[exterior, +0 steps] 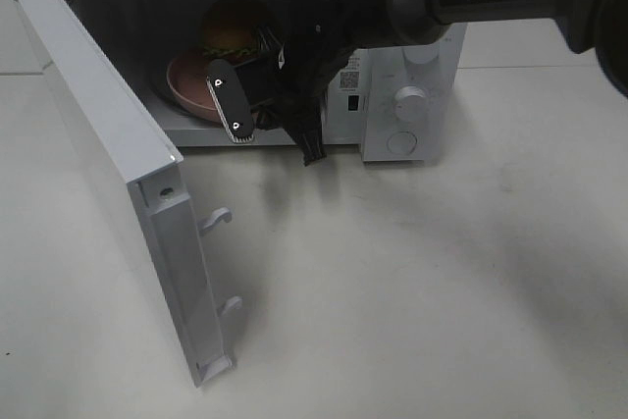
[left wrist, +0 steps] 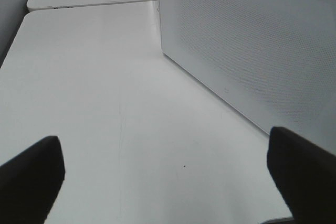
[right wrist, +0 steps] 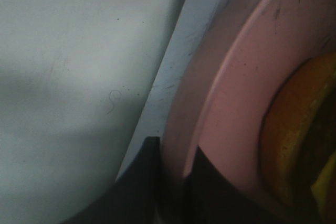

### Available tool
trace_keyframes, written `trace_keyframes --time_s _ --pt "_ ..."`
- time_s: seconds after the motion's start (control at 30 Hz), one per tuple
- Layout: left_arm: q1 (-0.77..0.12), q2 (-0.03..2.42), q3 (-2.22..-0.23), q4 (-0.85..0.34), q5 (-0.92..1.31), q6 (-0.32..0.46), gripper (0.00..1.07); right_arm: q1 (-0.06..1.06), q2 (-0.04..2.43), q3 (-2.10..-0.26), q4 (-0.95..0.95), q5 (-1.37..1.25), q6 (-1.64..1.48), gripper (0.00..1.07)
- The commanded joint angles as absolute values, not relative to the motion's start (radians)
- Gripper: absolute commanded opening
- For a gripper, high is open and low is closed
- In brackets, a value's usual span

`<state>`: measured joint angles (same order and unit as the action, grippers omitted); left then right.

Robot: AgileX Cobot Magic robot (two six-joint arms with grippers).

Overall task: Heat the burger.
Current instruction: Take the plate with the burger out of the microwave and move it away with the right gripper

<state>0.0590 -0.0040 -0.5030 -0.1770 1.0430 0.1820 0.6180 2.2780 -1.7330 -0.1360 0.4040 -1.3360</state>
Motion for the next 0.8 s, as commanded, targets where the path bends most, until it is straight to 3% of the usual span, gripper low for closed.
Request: trace_keyframes --time_s 0.03,0.8 --pt "0.058 -0.024 -0.501 -0.178 1.043 0.176 1.0 0.62 2.208 -1.658 -0.139 0.271 -1.357 0.0" --pt "0.058 -0.024 -0.501 -0.178 1.043 0.176 1.0 0.62 1.974 -1.291 -0.138 0.076 -1.422 0.0"
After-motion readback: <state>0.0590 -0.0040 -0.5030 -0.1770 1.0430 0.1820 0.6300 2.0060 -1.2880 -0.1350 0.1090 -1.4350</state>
